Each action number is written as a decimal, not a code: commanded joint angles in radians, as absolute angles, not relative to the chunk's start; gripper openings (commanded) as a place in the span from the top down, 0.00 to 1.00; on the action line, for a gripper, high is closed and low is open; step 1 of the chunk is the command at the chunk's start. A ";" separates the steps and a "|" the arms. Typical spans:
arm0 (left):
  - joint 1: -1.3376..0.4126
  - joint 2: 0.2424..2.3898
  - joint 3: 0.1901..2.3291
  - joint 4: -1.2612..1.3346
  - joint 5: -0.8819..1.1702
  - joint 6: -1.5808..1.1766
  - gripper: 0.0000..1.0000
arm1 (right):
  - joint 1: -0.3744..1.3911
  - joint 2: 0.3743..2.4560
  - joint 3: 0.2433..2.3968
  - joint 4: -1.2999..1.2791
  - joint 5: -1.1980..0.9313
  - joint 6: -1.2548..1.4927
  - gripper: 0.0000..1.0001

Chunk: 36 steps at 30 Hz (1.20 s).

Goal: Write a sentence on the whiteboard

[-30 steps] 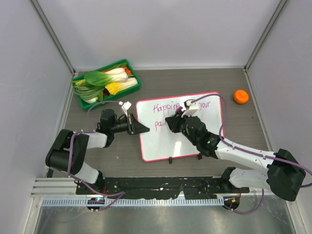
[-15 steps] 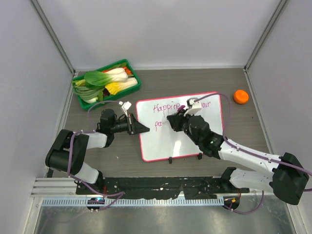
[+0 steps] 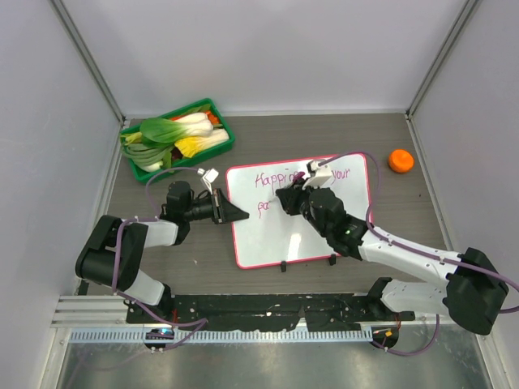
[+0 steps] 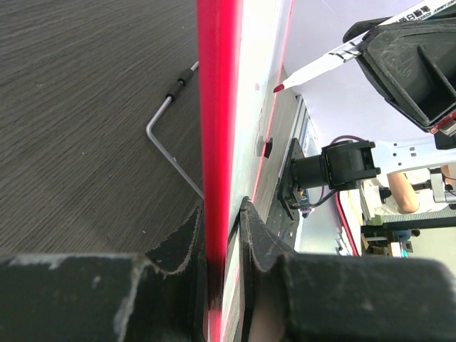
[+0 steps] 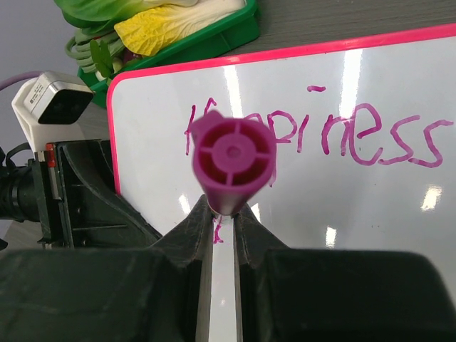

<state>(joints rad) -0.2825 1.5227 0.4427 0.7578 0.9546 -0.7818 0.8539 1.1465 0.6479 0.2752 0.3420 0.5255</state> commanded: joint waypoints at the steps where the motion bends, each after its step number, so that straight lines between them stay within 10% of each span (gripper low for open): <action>1: -0.299 1.545 0.425 0.637 0.816 -0.652 1.00 | 0.850 1.152 0.672 0.308 0.365 0.518 0.99; 36: -0.299 1.542 0.423 0.637 0.813 -0.652 1.00 | 0.839 1.097 0.632 0.241 0.440 0.517 0.99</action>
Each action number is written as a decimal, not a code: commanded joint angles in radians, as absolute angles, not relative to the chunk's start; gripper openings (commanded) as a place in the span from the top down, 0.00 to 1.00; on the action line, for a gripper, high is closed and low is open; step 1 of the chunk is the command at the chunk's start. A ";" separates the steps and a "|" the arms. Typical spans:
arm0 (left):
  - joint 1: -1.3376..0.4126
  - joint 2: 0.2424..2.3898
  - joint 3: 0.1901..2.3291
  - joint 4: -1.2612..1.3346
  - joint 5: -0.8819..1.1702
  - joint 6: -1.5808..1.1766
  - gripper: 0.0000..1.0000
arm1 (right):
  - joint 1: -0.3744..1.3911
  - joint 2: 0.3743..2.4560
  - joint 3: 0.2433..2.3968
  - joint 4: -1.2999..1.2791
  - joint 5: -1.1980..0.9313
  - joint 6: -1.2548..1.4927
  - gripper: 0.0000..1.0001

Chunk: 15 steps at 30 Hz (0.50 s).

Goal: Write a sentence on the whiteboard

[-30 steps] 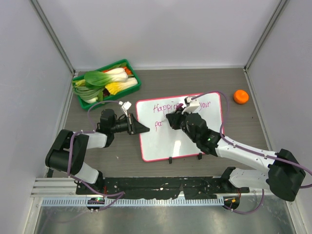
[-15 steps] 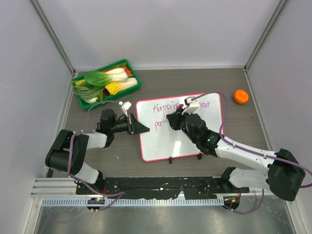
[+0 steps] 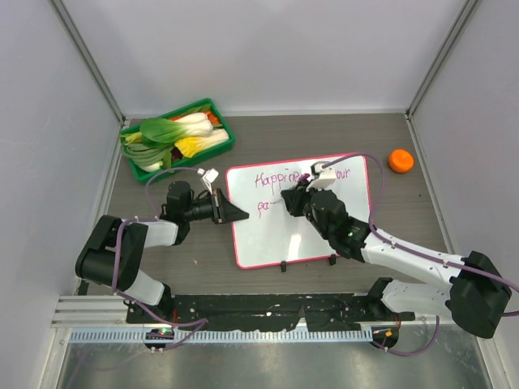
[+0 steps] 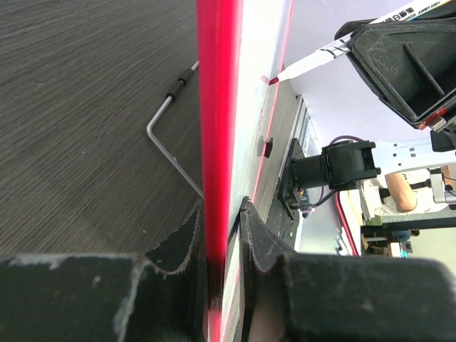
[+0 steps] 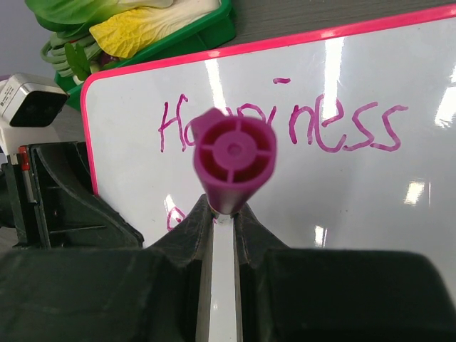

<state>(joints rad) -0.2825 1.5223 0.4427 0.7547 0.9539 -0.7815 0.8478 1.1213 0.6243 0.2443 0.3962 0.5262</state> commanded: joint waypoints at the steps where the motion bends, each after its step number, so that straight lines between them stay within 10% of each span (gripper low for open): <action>1: -0.299 1.543 0.425 0.635 0.813 -0.652 1.00 | 0.839 1.091 0.632 0.242 0.440 0.522 0.99; 15: -0.299 1.543 0.425 0.635 0.816 -0.652 1.00 | 0.831 1.114 0.681 0.308 0.390 0.541 0.99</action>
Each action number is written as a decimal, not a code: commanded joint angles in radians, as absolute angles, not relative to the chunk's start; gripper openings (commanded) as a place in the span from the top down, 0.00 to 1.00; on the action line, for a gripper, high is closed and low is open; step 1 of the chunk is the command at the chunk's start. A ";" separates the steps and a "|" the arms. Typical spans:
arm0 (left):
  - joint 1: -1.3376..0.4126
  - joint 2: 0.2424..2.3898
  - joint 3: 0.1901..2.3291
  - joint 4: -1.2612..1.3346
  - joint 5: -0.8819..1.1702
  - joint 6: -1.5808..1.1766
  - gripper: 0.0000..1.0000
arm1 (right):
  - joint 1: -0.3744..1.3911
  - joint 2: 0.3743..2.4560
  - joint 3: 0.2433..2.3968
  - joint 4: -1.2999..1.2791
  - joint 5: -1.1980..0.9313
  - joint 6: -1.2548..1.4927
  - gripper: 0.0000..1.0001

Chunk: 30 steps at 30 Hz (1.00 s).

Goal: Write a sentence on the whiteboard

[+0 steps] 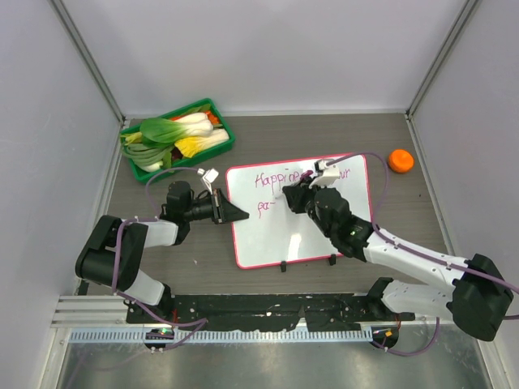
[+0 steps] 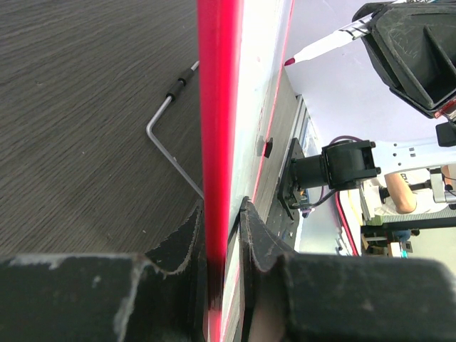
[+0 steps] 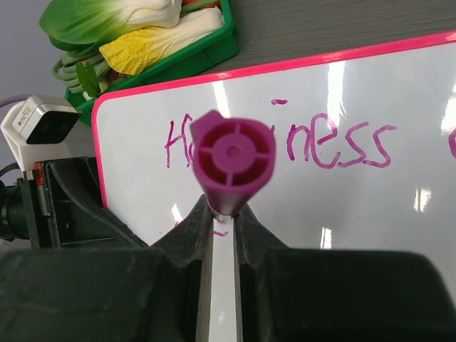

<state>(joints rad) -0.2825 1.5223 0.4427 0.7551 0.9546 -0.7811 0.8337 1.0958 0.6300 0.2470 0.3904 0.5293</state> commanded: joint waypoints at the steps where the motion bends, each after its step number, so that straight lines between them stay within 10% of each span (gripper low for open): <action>1: -0.299 1.542 0.423 0.634 0.815 -0.652 1.00 | 0.831 1.115 0.680 0.313 0.387 0.546 0.99; 30: -0.301 1.546 0.425 0.640 0.818 -0.653 1.00 | 0.827 1.120 0.606 0.270 0.321 0.580 0.99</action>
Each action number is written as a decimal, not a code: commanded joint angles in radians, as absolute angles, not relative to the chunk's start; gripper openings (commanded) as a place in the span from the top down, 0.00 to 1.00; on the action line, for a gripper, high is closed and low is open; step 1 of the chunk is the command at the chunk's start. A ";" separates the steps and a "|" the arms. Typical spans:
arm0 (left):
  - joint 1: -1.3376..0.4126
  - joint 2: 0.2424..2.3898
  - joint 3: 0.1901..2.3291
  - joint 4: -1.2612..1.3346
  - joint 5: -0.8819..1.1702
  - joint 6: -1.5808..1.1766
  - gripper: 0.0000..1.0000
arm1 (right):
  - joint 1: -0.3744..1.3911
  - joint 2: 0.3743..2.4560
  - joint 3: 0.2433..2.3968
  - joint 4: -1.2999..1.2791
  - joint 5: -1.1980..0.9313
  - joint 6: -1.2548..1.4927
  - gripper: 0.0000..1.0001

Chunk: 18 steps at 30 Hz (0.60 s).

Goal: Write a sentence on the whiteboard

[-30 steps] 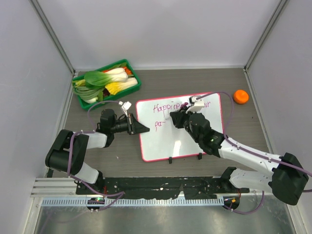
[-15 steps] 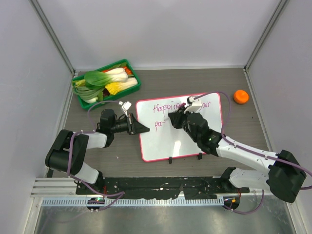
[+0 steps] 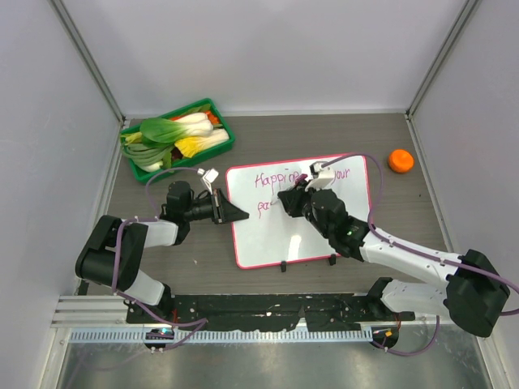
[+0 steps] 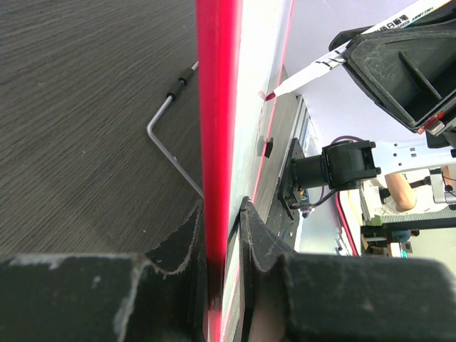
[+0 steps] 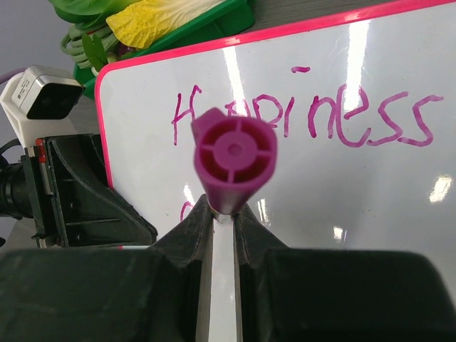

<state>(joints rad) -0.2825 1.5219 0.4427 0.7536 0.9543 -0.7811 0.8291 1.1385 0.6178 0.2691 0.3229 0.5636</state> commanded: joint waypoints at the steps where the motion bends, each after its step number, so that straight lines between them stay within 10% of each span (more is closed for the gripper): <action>1: -0.299 1.546 0.425 0.640 0.818 -0.653 1.00 | 0.827 1.120 0.601 0.270 0.318 0.583 0.99; 18: -0.299 1.543 0.425 0.640 0.815 -0.653 1.00 | 0.827 1.075 0.571 0.241 0.348 0.589 0.99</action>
<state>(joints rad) -0.2825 1.5219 0.4427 0.7532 0.9543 -0.7811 0.8291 1.1015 0.5770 0.2584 0.2981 0.5877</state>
